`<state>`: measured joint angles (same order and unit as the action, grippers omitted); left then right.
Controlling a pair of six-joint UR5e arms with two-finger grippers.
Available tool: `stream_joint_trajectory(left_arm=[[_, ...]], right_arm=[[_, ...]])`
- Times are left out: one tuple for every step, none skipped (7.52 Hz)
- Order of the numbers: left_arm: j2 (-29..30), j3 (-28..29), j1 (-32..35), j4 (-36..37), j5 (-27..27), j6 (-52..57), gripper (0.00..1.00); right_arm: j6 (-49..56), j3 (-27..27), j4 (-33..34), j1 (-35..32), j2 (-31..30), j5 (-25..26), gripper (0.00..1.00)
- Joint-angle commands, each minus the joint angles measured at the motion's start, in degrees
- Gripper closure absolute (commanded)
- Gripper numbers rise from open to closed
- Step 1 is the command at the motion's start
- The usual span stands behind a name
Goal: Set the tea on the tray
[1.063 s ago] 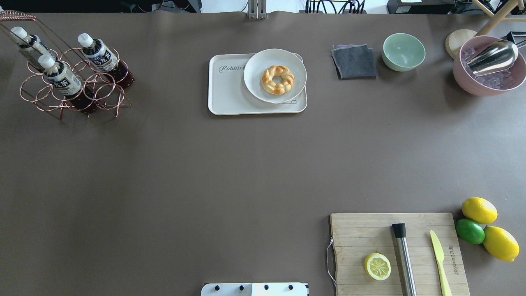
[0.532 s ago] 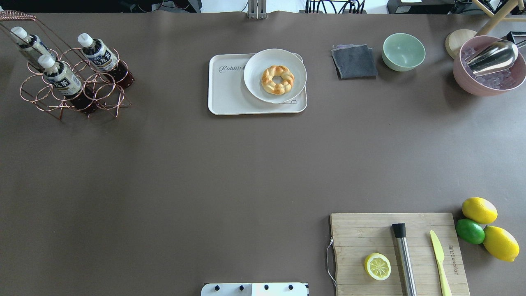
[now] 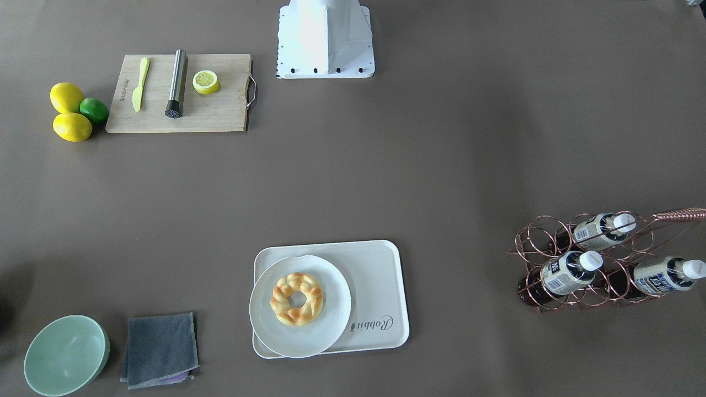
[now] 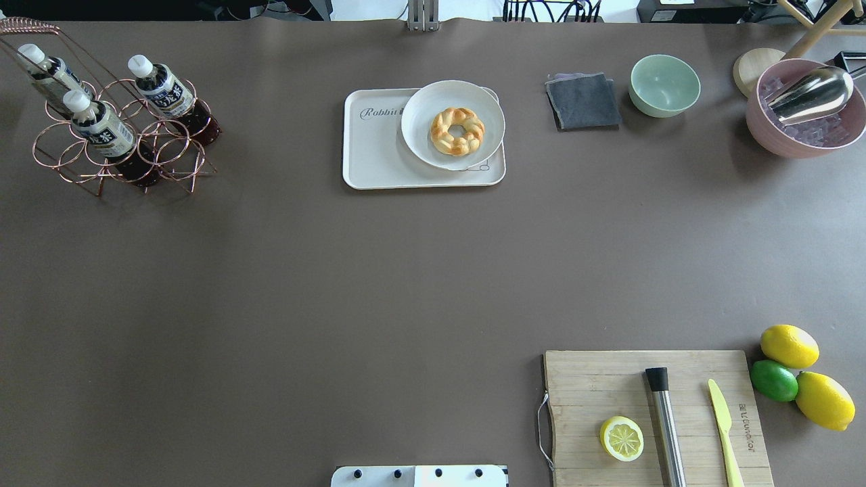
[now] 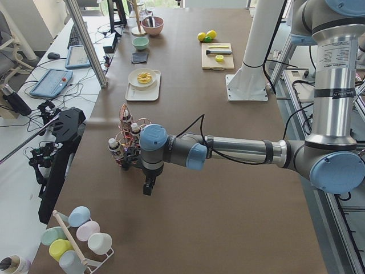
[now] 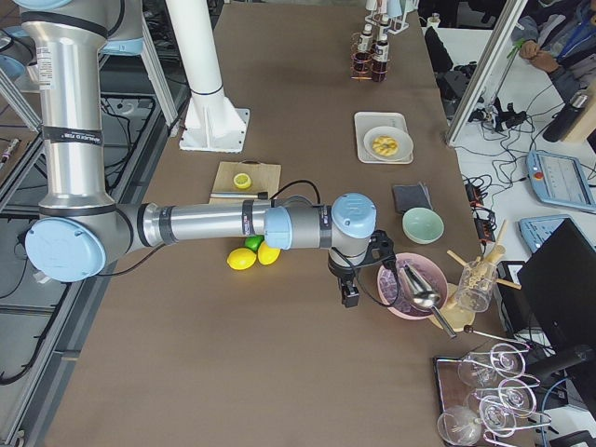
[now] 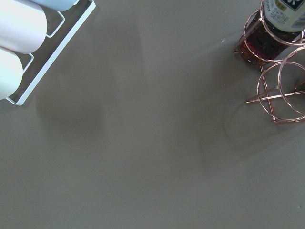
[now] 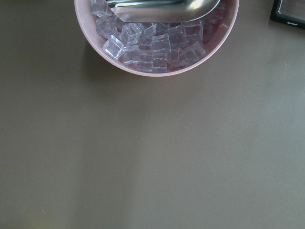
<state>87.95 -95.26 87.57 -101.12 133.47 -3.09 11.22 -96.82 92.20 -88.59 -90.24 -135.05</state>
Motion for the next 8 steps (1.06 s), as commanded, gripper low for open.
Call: stream_joint_trajectory(left_arm=[[-0.23,0.08,-0.03,-0.22,0.12,-0.07,0.03],[-0.15,-0.19,-0.12,0.04,0.21,-0.51,0.03],[-0.14,-0.01,-0.12,0.39,1.34,-0.51,0.03],[-0.23,0.08,-0.03,0.31,3.09,-0.51,0.03],[-0.15,-0.19,-0.12,-0.13,3.46,-0.42,0.03],[-0.06,-0.19,-0.03,-0.39,3.11,-0.25,0.03],[0.12,-0.45,-0.03,-0.4,3.02,-0.33,0.03],[0.21,-0.45,-0.03,-0.4,3.02,-0.33,0.03]], right_arm=[[-0.05,-0.12,-0.09,0.0,0.06,0.13,0.0],[-0.05,-0.12,-0.09,0.09,0.06,0.39,0.0],[0.03,-0.03,-0.26,0.09,0.15,0.4,0.0],[0.03,0.06,-0.27,0.17,0.15,0.4,0.0],[-0.05,0.06,-0.27,0.17,0.15,0.31,0.0],[0.03,0.06,-0.27,0.17,0.15,0.22,0.0],[0.03,0.06,-0.27,0.26,0.32,0.13,0.0],[0.03,0.06,-0.27,0.17,0.32,0.05,0.0]])
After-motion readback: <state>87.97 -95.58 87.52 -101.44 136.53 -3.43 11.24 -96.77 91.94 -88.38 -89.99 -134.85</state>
